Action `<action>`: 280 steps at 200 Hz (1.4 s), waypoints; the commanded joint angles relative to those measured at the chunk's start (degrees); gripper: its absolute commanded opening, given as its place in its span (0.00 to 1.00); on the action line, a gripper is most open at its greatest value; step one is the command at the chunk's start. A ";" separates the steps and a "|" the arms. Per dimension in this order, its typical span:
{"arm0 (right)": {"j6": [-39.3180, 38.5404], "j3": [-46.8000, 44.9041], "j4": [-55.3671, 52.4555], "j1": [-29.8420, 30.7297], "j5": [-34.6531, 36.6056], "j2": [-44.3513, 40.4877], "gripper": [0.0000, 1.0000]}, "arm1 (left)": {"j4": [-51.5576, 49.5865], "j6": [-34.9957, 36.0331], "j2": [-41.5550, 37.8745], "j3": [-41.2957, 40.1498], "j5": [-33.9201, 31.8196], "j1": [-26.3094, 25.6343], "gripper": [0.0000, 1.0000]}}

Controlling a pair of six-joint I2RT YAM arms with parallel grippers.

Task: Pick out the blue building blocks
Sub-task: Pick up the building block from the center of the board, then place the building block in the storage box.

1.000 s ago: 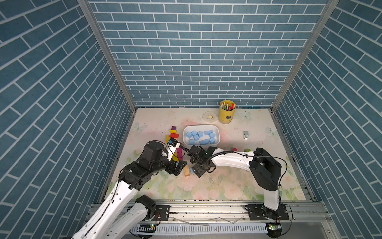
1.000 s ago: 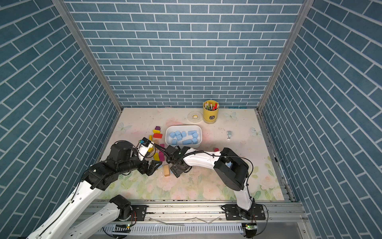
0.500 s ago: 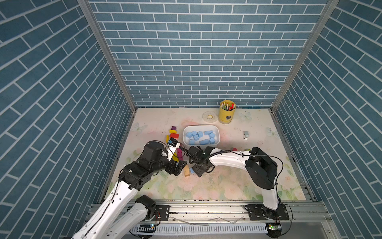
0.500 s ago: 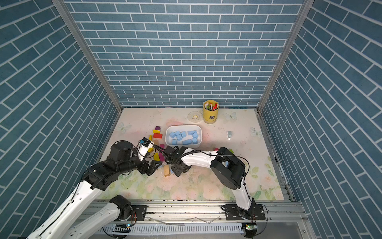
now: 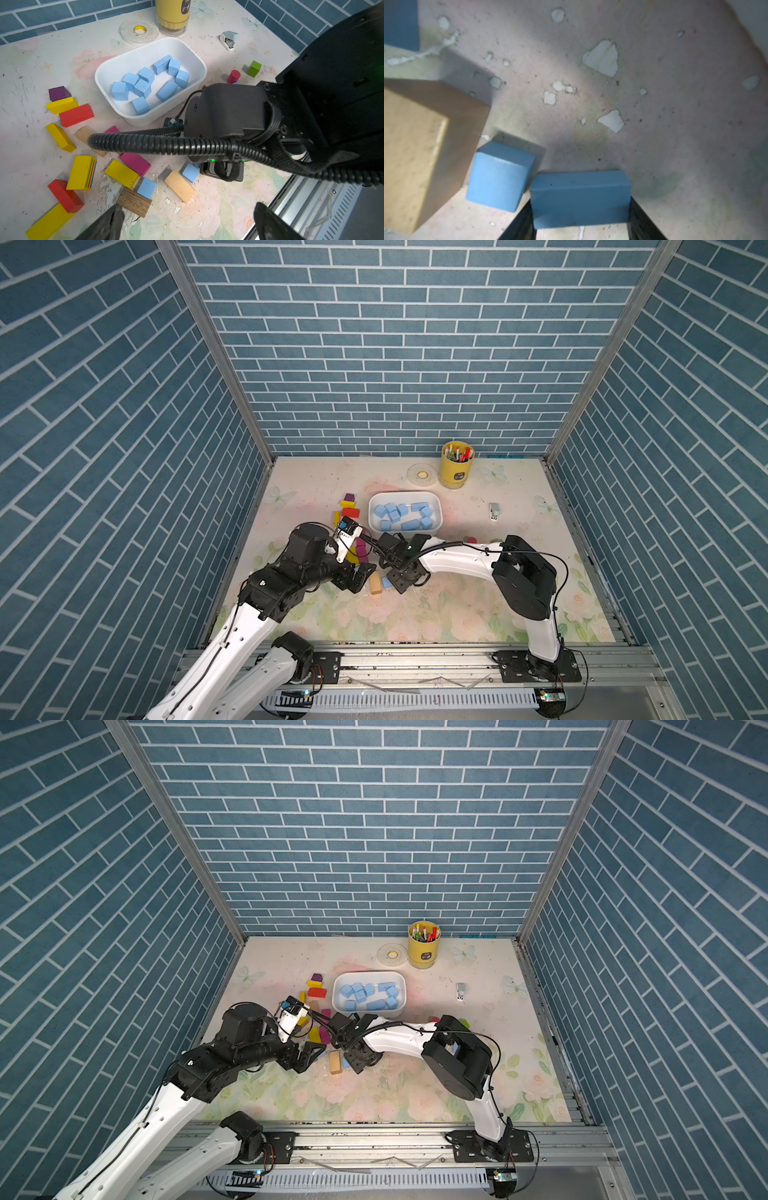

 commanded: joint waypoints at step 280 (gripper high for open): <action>-1.29 31.28 -9.17 -18.87 -0.88 10.09 0.35 | -0.19 0.63 -2.38 -0.68 0.89 0.03 0.99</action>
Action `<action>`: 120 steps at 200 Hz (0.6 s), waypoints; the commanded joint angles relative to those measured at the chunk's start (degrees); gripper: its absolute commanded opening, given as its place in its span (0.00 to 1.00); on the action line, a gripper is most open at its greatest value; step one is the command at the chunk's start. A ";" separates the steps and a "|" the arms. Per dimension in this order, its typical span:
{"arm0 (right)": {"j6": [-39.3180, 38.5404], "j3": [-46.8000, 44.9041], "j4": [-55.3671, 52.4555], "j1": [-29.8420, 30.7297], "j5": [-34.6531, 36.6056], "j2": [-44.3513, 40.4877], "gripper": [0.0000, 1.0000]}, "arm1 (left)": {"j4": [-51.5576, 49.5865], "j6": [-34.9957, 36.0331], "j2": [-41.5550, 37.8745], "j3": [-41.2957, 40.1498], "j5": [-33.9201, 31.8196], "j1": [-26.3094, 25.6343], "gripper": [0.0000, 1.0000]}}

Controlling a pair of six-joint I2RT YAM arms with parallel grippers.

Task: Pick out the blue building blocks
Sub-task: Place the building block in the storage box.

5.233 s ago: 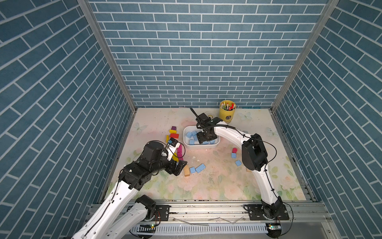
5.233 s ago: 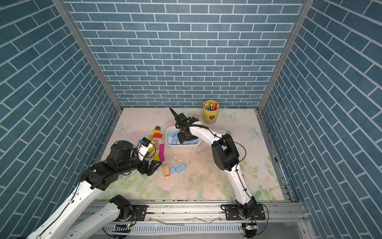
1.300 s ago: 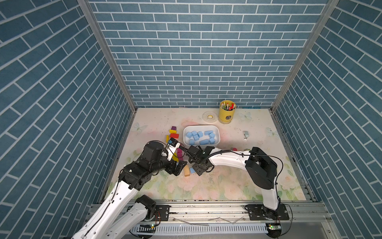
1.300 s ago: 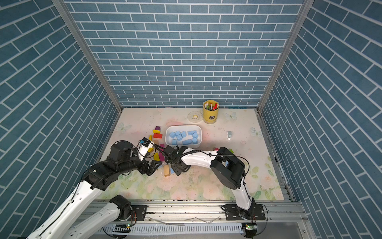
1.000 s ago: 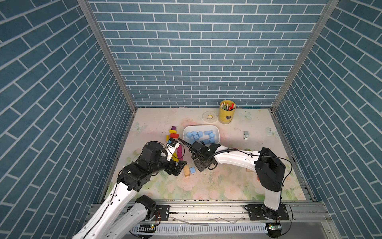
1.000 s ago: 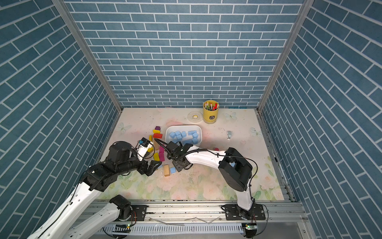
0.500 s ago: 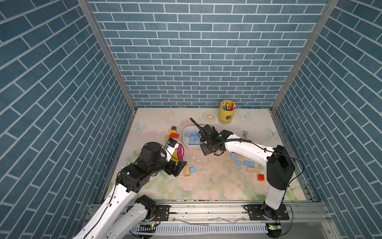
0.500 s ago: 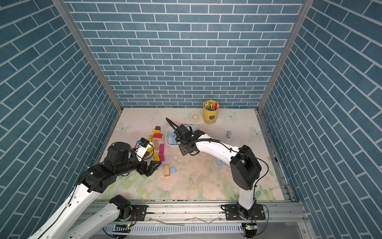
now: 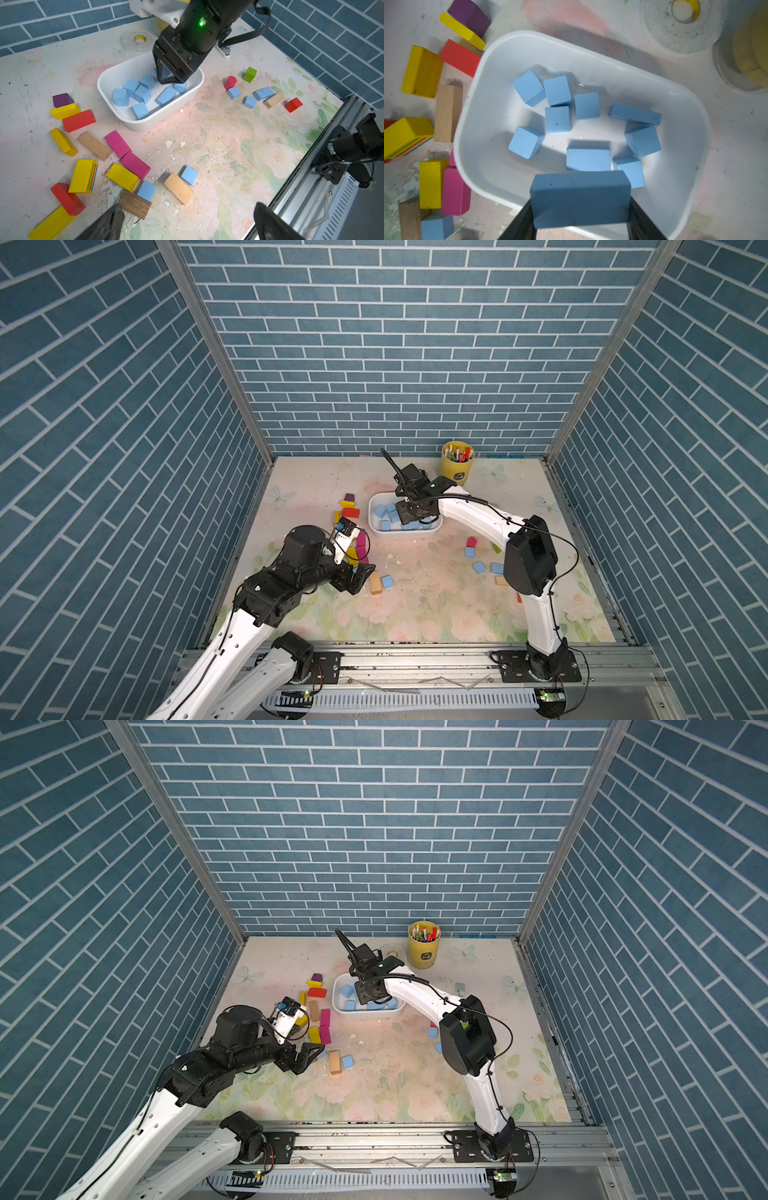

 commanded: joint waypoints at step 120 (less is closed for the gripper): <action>1.59 13.26 -6.77 -3.20 -1.46 13.95 0.63 | -0.18 0.60 -0.37 -0.59 0.52 -0.03 0.99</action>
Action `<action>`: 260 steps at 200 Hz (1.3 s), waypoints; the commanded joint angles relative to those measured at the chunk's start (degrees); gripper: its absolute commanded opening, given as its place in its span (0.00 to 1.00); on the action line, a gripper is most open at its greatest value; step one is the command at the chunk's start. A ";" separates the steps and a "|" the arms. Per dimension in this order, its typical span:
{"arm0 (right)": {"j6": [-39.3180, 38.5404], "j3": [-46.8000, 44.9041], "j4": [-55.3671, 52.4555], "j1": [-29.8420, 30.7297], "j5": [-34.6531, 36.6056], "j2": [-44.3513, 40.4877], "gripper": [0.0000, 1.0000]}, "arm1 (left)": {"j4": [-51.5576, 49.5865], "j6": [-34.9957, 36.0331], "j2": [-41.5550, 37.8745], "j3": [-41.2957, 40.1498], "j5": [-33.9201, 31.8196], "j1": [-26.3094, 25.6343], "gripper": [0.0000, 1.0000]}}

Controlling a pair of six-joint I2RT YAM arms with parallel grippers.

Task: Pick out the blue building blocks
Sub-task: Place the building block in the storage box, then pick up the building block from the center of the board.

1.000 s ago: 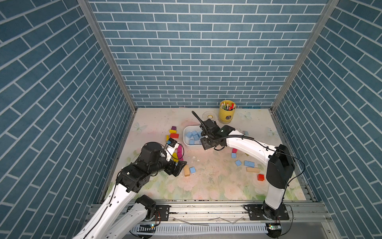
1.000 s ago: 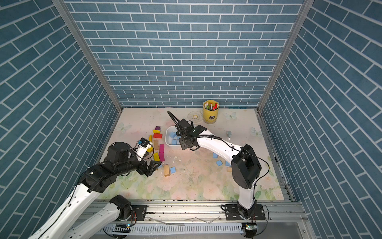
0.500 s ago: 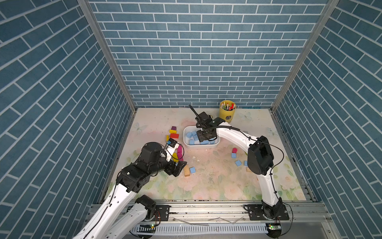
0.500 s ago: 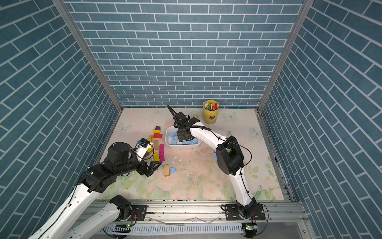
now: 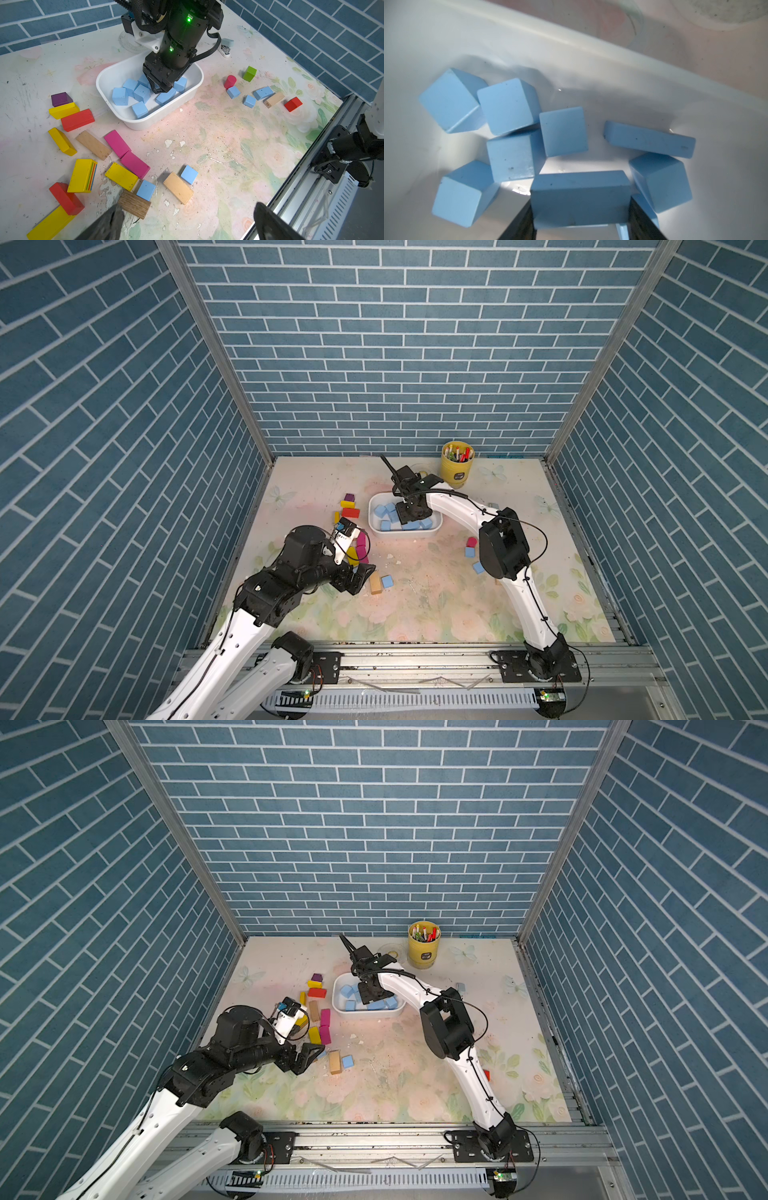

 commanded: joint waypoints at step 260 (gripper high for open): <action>10.89 -55.23 7.03 -3.77 12.46 -57.95 0.99 | -0.34 0.61 -0.43 -0.48 0.43 0.03 0.99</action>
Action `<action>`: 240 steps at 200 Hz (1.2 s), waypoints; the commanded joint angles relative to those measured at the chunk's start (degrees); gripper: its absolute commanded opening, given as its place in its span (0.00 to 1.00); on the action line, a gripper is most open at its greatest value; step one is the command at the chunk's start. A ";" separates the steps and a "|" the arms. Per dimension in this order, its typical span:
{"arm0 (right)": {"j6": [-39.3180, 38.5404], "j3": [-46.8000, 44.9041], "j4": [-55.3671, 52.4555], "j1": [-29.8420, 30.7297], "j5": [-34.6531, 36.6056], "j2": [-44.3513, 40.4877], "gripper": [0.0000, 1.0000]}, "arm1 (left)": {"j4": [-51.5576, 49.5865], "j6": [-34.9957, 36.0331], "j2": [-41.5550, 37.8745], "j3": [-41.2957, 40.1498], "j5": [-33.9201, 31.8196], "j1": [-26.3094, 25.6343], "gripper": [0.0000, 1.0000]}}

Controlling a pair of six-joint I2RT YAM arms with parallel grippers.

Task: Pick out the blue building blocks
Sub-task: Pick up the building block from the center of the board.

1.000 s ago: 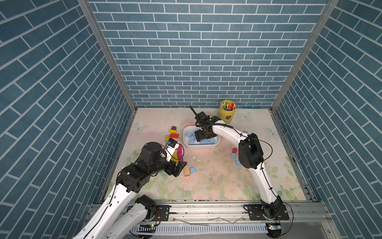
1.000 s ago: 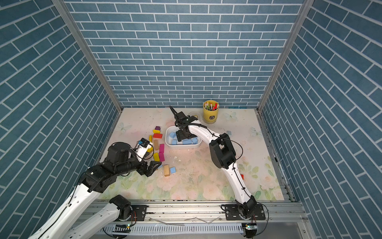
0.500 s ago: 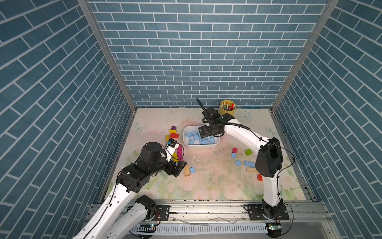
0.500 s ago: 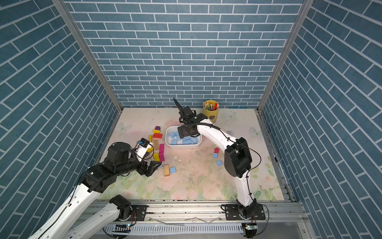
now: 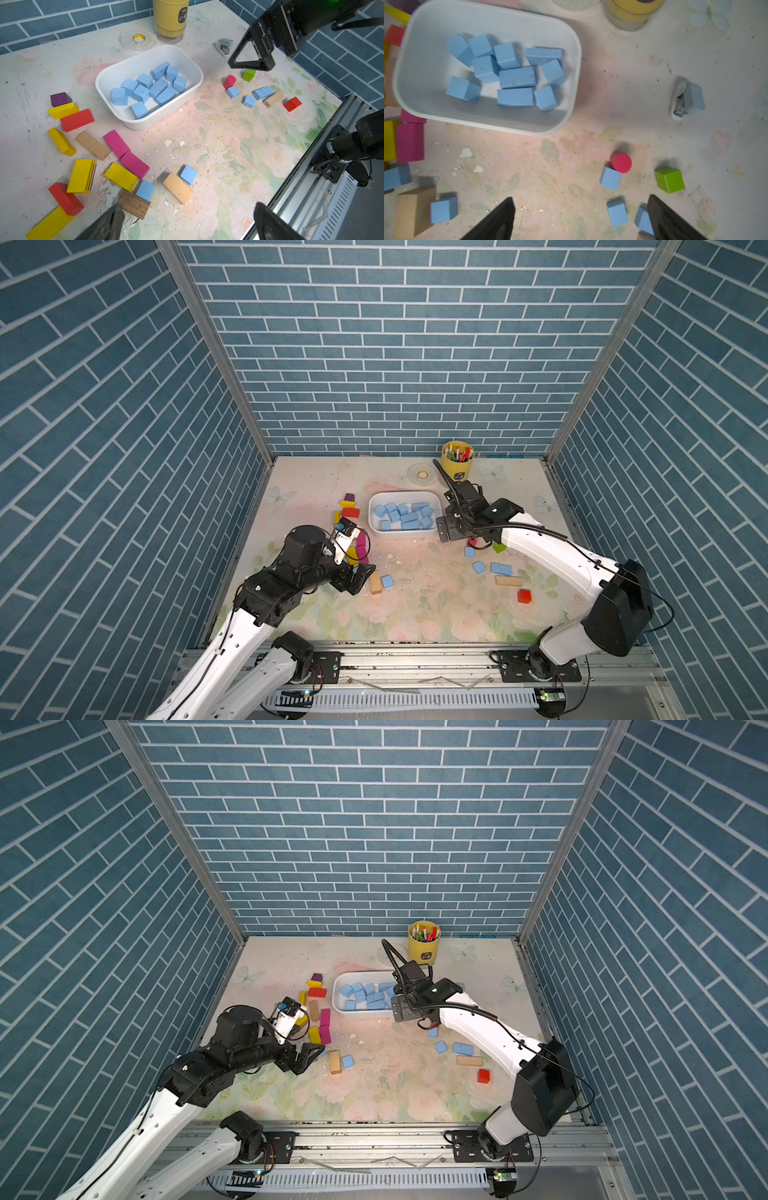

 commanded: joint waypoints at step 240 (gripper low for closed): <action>12.05 -26.88 4.59 -18.03 -1.18 -9.18 0.93 | 4.85 1.29 -10.46 -1.87 6.96 0.00 0.99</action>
